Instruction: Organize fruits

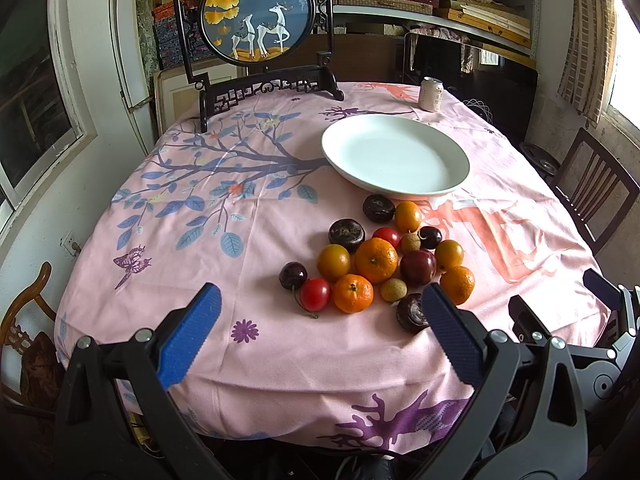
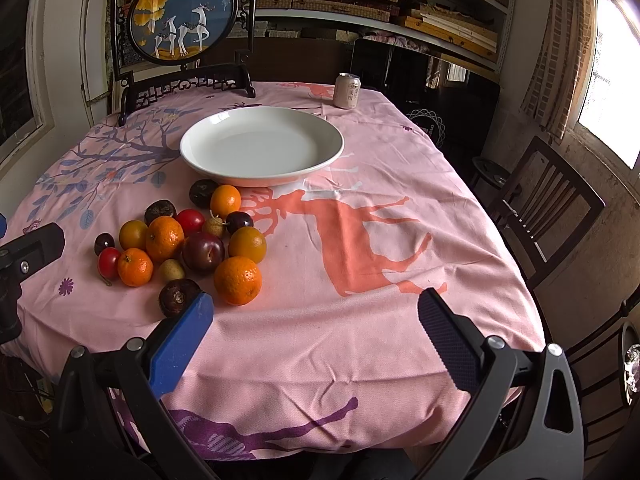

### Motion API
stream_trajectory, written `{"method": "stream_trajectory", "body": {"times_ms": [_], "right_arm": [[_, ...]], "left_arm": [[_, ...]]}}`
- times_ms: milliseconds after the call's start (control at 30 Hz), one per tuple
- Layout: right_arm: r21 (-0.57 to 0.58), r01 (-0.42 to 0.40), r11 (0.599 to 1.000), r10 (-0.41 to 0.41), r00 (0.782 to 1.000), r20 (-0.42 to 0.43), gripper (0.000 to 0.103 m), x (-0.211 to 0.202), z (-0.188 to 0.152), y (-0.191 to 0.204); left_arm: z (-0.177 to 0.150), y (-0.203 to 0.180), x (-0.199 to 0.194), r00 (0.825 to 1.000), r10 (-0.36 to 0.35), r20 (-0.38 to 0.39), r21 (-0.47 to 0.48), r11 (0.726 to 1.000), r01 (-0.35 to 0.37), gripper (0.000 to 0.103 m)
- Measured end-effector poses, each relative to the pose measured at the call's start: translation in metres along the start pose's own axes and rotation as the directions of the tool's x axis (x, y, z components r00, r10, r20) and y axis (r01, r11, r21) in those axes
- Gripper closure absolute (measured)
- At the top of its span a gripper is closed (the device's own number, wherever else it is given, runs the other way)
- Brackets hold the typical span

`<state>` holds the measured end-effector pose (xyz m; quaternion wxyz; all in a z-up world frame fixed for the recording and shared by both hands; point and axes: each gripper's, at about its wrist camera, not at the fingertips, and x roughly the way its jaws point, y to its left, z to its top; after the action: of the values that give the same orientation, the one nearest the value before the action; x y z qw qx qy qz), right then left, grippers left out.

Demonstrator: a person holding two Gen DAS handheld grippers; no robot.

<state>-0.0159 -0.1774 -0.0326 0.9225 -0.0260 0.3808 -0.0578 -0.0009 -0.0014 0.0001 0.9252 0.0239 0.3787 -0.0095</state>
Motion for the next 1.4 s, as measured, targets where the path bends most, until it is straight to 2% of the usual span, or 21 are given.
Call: {"method": "stream_trajectory", "body": {"times_ms": [1200, 1267, 1333, 1400], "right_arm": [[-0.002, -0.003, 1.000, 0.003, 1.000, -0.001, 0.001, 0.000, -0.002, 0.000], [0.003, -0.040, 0.999, 0.040, 0.999, -0.004, 0.001, 0.001, -0.003, 0.000], [0.008, -0.137, 0.991, 0.137, 0.991, -0.010, 0.001, 0.001, -0.004, 0.000], [-0.008, -0.260, 0.965, 0.260, 0.965, -0.009, 0.001, 0.000, -0.007, 0.005]], "left_arm": [[0.000, 0.000, -0.001, 1.000, 0.000, -0.004, 0.001, 1.000, 0.000, 0.002], [-0.001, 0.002, 0.000, 1.000, 0.004, -0.006, -0.001, 1.000, -0.004, 0.002], [-0.001, 0.009, 0.001, 1.000, 0.012, -0.011, -0.006, 1.000, -0.012, 0.002], [-0.005, 0.020, 0.006, 0.999, 0.024, -0.024, -0.006, 1.000, -0.024, 0.002]]}}
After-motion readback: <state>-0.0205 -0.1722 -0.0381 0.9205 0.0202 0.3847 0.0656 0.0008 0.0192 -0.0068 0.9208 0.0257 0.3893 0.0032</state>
